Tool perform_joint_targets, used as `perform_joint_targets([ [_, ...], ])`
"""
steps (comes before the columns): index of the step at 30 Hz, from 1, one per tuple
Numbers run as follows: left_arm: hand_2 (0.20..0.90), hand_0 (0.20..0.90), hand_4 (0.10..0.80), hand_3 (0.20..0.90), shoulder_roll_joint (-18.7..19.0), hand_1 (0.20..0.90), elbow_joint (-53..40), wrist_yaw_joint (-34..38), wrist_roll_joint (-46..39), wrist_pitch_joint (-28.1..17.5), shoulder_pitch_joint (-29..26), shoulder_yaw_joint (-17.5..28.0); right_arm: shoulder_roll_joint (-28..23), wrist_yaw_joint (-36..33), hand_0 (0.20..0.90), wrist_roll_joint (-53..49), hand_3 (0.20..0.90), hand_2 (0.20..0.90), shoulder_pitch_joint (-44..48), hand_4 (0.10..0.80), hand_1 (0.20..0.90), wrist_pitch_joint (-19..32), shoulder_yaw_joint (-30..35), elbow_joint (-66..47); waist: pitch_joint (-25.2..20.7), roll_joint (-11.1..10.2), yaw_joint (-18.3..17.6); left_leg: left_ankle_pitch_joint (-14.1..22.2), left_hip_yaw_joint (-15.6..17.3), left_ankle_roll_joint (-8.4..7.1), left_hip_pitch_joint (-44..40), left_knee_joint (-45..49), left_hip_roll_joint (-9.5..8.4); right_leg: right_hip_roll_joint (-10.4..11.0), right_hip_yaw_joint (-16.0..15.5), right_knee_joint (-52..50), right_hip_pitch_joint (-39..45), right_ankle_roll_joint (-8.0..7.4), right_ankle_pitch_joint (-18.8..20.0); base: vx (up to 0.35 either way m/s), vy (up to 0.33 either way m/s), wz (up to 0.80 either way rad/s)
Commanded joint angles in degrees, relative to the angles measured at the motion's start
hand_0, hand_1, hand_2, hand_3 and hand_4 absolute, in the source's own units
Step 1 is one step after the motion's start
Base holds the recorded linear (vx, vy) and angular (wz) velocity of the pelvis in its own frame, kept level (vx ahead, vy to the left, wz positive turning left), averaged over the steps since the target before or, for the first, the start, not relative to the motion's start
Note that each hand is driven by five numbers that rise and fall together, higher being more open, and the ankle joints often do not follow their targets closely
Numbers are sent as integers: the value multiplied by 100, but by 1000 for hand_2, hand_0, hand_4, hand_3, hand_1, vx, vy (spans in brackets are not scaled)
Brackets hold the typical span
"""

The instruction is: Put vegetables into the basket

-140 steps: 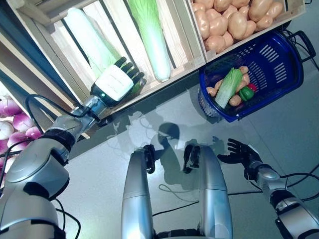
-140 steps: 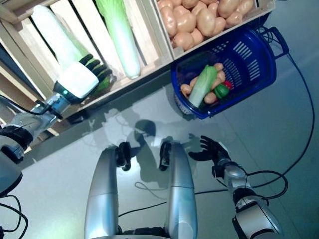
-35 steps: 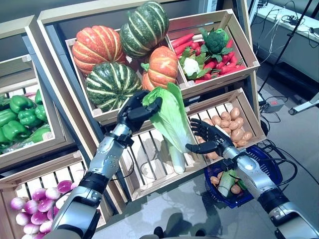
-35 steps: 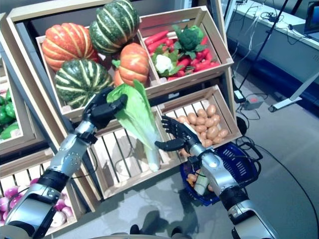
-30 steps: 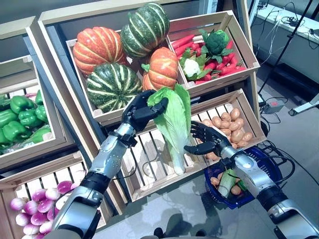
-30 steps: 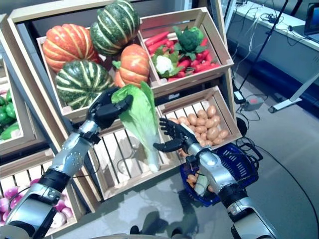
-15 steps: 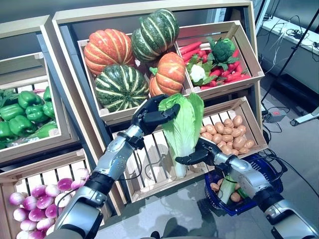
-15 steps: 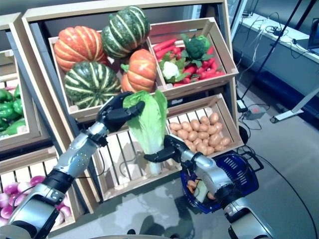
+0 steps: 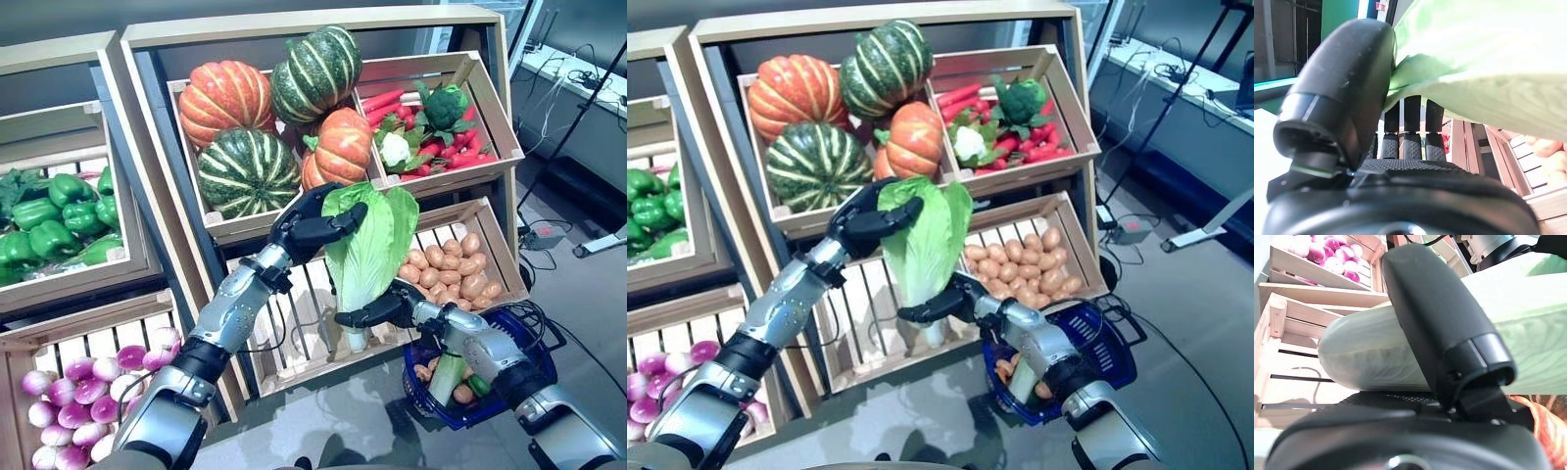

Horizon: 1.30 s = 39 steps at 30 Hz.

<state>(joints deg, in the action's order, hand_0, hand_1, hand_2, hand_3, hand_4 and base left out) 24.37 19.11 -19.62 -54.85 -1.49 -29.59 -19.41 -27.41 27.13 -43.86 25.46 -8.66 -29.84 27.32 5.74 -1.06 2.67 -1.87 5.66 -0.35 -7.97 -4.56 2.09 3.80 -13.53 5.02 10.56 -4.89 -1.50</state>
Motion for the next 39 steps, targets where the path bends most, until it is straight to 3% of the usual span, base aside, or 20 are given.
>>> perform_joint_targets([
  [1,300,300,400,300,-490,300,-349,-464,-324,-84,-518,-423,588,-50,300,-1162,300,300,1378,400,300,692,249,-83,-519,-161,91,330,-140,-303,131,241,-28,246,-22,-303,-170,-5,44,9,10,11],
  [16,300,300,400,300,-442,300,-290,-168,-140,-267,-98,-256,480,-765,300,-827,300,300,1070,400,300,1016,574,-136,-495,-134,57,245,-104,-293,86,71,-3,233,9,-203,-178,-15,126,2,2,1],
  [17,900,900,800,900,-385,900,-291,-44,-14,-320,-24,-225,412,-757,300,-771,300,300,973,400,300,1032,627,-150,-485,-131,42,238,-85,-299,92,71,4,234,17,-194,-188,-20,140,0,0,0],
  [31,900,900,800,900,125,900,-221,329,613,-1046,793,452,-175,-771,300,-378,300,300,-584,400,300,1355,1358,-49,-402,-99,-152,169,76,-311,124,-44,75,180,141,-82,-267,-54,248,-11,-2,-5],
  [39,900,900,800,900,302,900,-17,369,520,-1116,923,749,-396,-837,300,-380,300,300,-1025,400,300,1544,1864,370,-321,-73,-275,145,158,-354,163,-44,142,136,224,-63,-334,-71,295,-11,-27,-12],
])
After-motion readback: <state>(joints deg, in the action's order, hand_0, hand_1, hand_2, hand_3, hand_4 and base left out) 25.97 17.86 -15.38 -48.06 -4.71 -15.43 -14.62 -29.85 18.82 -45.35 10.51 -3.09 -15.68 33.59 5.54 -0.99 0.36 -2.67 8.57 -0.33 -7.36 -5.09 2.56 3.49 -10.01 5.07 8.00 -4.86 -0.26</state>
